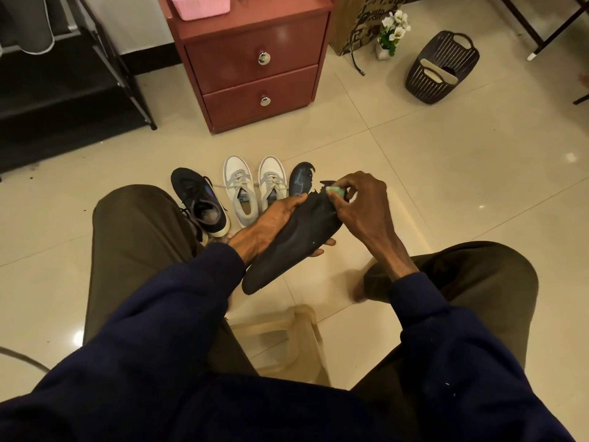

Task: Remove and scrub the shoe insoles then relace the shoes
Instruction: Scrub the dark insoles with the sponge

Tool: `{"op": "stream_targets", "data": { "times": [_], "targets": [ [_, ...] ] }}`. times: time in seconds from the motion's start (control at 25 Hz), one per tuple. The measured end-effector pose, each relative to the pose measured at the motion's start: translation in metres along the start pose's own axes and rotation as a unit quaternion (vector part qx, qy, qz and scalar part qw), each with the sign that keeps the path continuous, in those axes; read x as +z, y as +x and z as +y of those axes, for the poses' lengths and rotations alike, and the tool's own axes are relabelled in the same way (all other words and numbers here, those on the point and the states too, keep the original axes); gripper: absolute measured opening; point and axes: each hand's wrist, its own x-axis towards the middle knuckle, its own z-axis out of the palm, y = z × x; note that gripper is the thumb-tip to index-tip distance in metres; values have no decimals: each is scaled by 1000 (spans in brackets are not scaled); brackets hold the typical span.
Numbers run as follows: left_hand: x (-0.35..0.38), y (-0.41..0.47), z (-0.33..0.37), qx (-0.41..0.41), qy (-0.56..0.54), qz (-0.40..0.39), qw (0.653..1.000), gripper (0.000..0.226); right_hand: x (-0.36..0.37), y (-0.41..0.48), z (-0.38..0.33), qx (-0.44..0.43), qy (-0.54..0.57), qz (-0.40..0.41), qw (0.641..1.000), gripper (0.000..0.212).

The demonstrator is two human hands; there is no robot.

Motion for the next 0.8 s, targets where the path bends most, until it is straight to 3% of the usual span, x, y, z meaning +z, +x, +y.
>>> {"op": "stream_targets", "data": {
  "times": [0.08, 0.24, 0.4, 0.56, 0.68, 0.8],
  "targets": [
    [0, 0, 1, 4, 0, 1, 1000, 54, 3, 0, -3, -16, -3, -23, 1000, 15],
    [0, 0, 0, 9, -5, 8, 1000, 55, -1, 3, 10, 51, -14, 27, 998, 14],
    [-3, 2, 1, 23, -3, 10, 1000, 59, 4, 1, -2, 7, 35, -40, 999, 13],
    [-4, 3, -1, 26, -5, 16, 1000, 57, 1, 3, 8, 59, 14, 14, 998, 14],
    [-4, 3, -1, 31, -6, 22, 999, 57, 2, 1, -1, 22, 38, -27, 999, 13],
    [-3, 2, 0, 40, -1, 30, 999, 53, 2, 1, 3, 52, 0, 0, 999, 17]
  ]
}}
